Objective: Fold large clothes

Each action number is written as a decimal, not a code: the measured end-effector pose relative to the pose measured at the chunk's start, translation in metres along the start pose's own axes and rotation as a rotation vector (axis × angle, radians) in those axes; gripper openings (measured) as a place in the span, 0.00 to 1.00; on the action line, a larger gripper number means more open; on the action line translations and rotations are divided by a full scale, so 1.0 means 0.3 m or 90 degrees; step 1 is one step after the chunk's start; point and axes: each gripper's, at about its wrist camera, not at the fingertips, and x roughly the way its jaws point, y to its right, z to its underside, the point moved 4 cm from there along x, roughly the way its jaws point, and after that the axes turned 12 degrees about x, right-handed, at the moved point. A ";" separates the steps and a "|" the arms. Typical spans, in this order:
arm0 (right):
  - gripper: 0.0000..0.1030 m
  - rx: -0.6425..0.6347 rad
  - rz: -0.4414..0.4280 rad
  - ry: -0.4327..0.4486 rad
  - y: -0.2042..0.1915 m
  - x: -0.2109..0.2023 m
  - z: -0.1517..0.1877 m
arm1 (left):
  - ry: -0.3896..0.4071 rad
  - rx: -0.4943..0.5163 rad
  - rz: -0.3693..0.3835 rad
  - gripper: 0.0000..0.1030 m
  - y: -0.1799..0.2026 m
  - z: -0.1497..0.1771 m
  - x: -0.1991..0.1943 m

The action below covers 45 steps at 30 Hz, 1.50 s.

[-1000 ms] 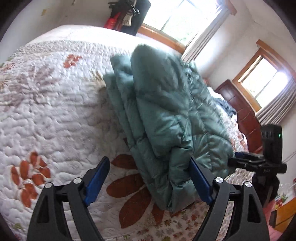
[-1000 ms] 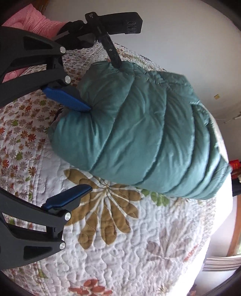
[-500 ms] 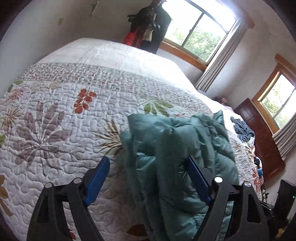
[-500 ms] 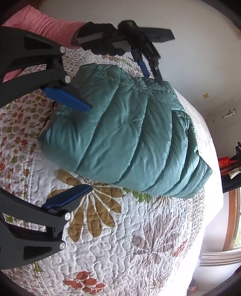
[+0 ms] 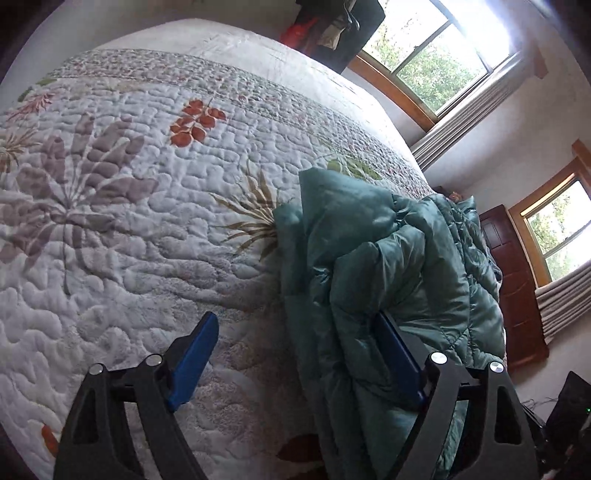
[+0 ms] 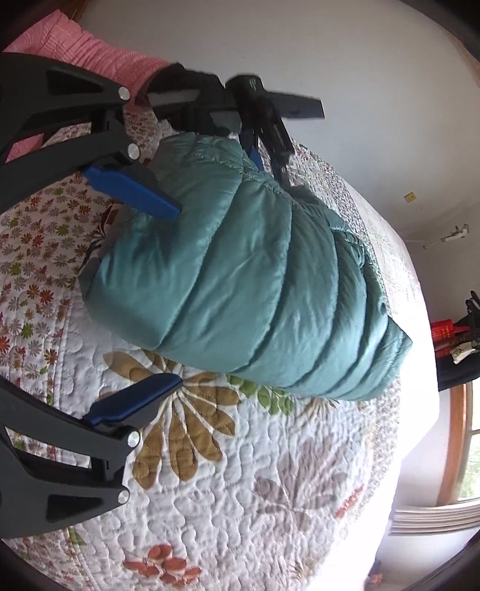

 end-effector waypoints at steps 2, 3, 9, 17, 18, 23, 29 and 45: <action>0.89 -0.011 0.028 0.032 -0.007 -0.028 0.002 | 0.022 0.018 -0.022 0.82 0.022 0.014 -0.074; 0.90 -0.015 0.040 0.048 -0.010 -0.043 0.003 | 0.030 0.027 -0.037 0.83 0.028 0.020 -0.102; 0.97 -0.040 0.105 0.124 -0.031 -0.119 0.023 | 0.075 0.091 -0.118 0.95 0.109 0.111 -0.279; 0.97 -0.040 0.138 0.128 -0.054 -0.153 0.071 | 0.079 0.126 -0.184 0.96 0.188 0.244 -0.380; 0.97 -0.035 0.136 0.125 -0.053 -0.153 0.078 | 0.078 0.126 -0.185 0.96 0.189 0.257 -0.380; 0.97 -0.010 0.137 0.103 -0.041 -0.137 0.108 | 0.087 0.149 -0.219 0.96 0.224 0.325 -0.401; 0.97 -0.004 0.147 0.104 -0.044 -0.126 0.139 | 0.090 0.161 -0.234 0.96 0.254 0.382 -0.417; 0.97 -0.010 0.167 0.097 -0.063 -0.121 0.189 | 0.084 0.163 -0.266 0.96 0.270 0.462 -0.420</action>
